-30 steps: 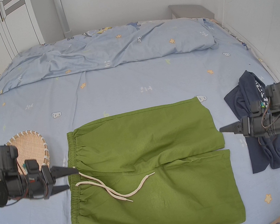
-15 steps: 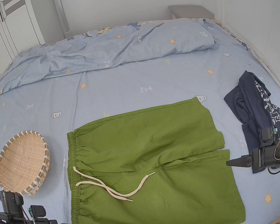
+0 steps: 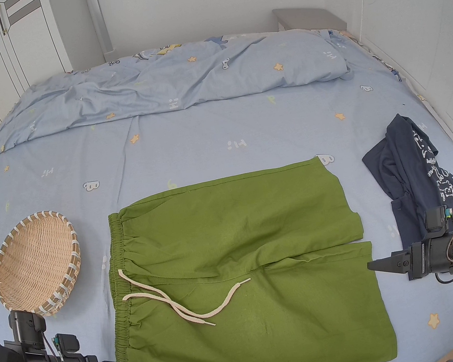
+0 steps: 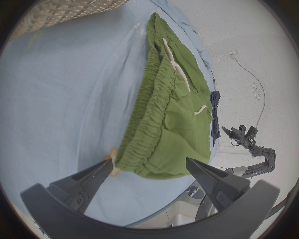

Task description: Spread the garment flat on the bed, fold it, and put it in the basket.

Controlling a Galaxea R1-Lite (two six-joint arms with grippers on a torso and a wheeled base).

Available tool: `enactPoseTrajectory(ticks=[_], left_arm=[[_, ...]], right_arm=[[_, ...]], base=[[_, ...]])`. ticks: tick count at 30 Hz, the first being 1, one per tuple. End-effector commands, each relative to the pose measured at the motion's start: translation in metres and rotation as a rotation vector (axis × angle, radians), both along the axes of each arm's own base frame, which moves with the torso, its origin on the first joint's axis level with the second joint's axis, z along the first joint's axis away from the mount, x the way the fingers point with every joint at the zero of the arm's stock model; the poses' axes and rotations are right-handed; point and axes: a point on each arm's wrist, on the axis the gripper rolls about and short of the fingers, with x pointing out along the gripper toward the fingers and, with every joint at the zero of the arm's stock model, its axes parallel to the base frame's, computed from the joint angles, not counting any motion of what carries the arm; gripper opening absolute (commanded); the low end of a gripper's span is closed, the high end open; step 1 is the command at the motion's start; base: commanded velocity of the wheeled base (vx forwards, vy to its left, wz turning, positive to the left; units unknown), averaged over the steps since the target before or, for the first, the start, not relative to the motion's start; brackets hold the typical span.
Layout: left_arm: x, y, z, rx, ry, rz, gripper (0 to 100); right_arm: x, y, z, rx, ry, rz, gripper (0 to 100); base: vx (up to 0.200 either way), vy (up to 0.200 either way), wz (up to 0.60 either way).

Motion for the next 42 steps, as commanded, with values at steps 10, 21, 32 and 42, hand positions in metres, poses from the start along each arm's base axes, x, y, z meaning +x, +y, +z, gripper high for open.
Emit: enactPoseTrajectory(ticks=[10, 21, 32, 42], left_arm=[[0.011, 0.0, -0.014, -0.007, 0.021, -0.01, 0], [0.002, 0.005, -0.011, -0.006, 0.019, 0.03, 0], [-0.008, 0.008, -0.003, 0.001, 0.008, 0.055, 0], [-0.005, 0.008, -0.005, 0.001, 0.005, 0.048, 0]], right_arm=[[0.0, 0.0, 0.0, 0.001, 0.0, -0.001, 100], [-0.008, -0.001, -0.01, -0.012, 0.045, 0.004, 100], [-0.049, -0.012, -0.051, -0.069, 0.238, 0.005, 100], [-0.073, -0.018, -0.083, -0.158, 0.393, 0.091, 100]], base=[[0.0, 0.0, 0.0], [0.0, 0.0, 0.0], [0.0, 0.0, 0.0], [0.0, 0.0, 0.0]])
